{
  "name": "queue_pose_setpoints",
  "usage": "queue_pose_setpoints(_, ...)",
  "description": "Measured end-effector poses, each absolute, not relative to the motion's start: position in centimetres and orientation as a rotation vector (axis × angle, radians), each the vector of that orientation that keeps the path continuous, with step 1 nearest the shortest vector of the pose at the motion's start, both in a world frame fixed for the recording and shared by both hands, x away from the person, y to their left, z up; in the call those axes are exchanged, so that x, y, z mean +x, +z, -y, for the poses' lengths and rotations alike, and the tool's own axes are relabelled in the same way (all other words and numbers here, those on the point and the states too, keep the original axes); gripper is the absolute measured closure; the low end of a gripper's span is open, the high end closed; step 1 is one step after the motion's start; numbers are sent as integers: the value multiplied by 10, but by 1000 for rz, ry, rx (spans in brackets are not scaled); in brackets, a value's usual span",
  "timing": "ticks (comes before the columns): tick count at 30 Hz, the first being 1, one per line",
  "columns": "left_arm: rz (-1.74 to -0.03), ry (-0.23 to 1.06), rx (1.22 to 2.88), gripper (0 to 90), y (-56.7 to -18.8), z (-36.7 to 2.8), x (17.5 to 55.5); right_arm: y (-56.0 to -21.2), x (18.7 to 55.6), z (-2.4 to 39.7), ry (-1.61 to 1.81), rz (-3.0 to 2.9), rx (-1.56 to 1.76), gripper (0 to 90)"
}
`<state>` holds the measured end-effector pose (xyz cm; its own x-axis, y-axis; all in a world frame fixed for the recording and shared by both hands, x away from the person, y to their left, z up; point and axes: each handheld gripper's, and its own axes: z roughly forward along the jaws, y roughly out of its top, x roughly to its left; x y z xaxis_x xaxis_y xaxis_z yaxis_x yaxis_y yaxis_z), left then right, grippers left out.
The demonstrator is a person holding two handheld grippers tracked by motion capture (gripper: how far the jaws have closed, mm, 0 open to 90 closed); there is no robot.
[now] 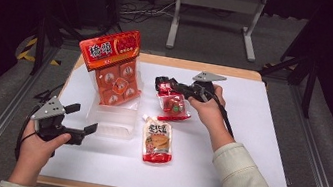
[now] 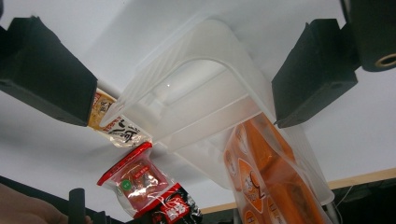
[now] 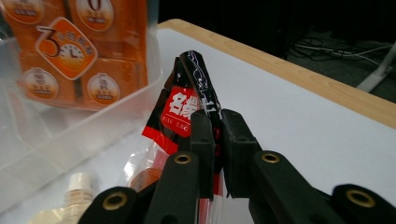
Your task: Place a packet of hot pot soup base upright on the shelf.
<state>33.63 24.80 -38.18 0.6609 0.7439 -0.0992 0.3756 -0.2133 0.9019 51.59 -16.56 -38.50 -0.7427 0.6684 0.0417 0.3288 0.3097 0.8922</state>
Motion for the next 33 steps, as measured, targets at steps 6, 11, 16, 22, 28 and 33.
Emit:
queue_pose_setpoints(6, -885, 434, 1820, 74, -380, -247, 338, -374, 504, 166, 1463, -2244, 835, 850)
queue_pose_setpoints(11, -882, 435, 1812, 74, -379, -248, 339, -367, 496, 168, 1503, -2237, 801, 852)
queue_pose_setpoints(16, -878, 443, 1803, 74, -376, -249, 340, -357, 489, 172, 1547, -2211, 773, 854)
queue_pose_setpoints(22, -869, 450, 1796, 74, -372, -250, 342, -349, 480, 175, 1566, -2177, 717, 853)
queue_pose_setpoints(28, -861, 453, 1783, 74, -367, -250, 344, -342, 469, 176, 1590, -2136, 650, 853)
queue_pose_setpoints(33, -849, 453, 1781, 75, -364, -249, 347, -336, 463, 176, 1598, -2124, 623, 852)
